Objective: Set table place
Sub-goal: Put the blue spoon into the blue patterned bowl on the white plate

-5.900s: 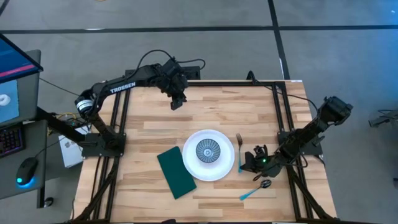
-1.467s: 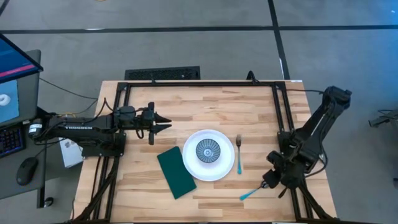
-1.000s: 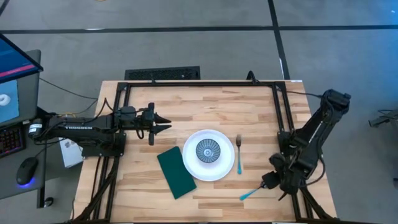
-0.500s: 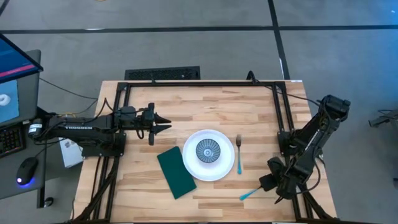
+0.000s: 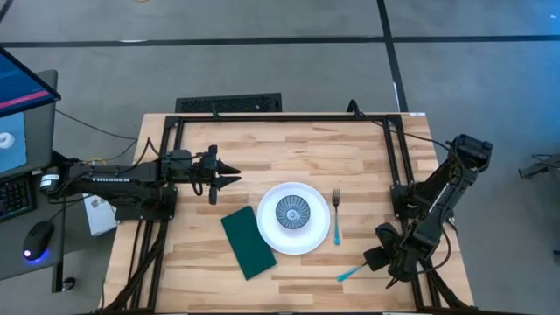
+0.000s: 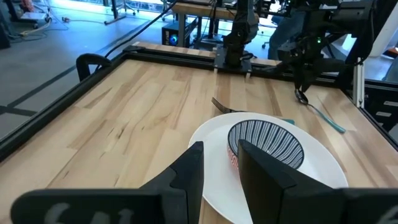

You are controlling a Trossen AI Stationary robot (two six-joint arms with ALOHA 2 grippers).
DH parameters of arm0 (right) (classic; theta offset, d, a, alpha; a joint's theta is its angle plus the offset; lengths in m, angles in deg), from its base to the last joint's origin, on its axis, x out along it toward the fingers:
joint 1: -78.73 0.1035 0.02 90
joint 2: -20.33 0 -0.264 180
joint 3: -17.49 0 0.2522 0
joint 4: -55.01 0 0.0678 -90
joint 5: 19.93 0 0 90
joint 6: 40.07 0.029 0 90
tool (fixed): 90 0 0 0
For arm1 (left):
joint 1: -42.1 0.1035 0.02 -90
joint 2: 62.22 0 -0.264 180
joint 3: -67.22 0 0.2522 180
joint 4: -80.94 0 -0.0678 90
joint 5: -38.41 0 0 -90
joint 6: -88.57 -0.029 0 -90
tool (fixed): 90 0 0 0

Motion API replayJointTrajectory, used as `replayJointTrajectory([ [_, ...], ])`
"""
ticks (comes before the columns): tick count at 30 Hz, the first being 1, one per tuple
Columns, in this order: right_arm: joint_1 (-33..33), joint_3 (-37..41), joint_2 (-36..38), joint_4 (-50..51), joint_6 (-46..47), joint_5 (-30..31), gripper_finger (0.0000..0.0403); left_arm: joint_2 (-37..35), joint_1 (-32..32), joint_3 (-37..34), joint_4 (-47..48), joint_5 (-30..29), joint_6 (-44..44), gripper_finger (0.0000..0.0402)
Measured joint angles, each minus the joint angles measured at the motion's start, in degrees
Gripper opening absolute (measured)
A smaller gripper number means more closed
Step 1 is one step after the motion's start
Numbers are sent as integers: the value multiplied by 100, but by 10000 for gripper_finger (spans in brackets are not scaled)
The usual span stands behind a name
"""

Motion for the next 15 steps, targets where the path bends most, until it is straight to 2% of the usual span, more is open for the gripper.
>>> replayJointTrajectory([
  [15,-76,52,2,-65,-19,2,136,-1,0,0,46,1,4,87],
])
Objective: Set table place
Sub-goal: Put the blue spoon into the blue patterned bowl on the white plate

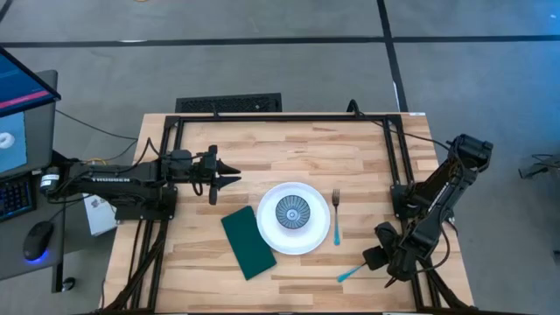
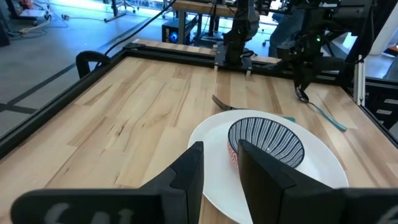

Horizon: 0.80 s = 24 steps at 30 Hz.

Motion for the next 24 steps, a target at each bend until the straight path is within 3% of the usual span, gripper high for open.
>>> replayJointTrajectory([
  [8,-1,171,2,-35,96,16,132,0,2,0,77,1,25,87],
  [17,-1,175,4,-127,51,15,80,1,0,0,75,1,57,87],
  [24,-1,177,7,-171,13,12,69,0,2,0,82,1,59,87],
])
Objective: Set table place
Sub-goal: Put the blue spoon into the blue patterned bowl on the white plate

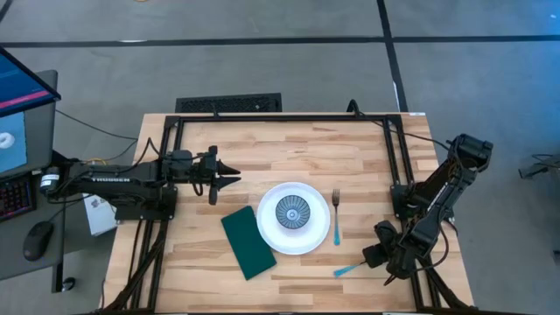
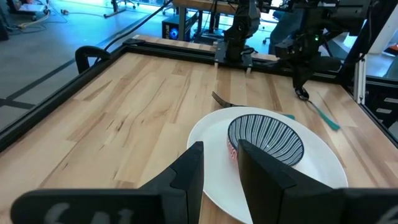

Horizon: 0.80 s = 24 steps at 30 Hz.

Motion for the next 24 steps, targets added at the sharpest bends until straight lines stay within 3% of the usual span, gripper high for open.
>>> replayJointTrajectory([
  [8,2,-19,2,-299,-131,183,13,0,0,0,1,0,0,87],
  [24,7,-7,4,-621,-428,1125,9,1,-2,0,-5,0,0,87],
])
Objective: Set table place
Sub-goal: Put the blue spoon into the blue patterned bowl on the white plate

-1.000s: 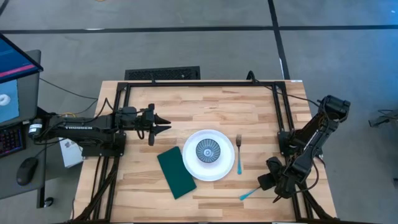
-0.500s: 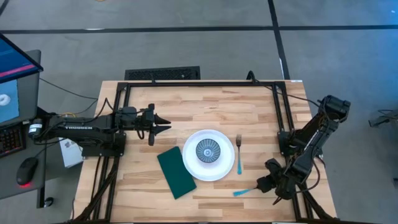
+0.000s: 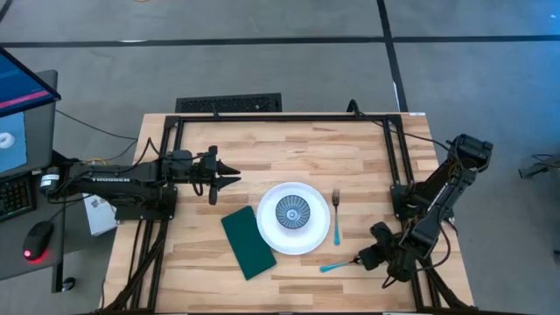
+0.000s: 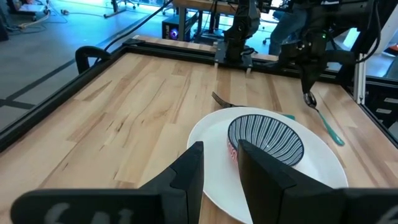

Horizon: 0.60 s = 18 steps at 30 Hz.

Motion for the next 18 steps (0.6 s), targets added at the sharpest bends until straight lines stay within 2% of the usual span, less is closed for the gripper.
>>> replayJointTrajectory([
  [7,-2,0,111,-363,-387,774,9,0,0,0,-3,0,0,87],
  [18,-121,0,774,-451,-1307,2291,9,0,2,0,-11,0,83,87],
])
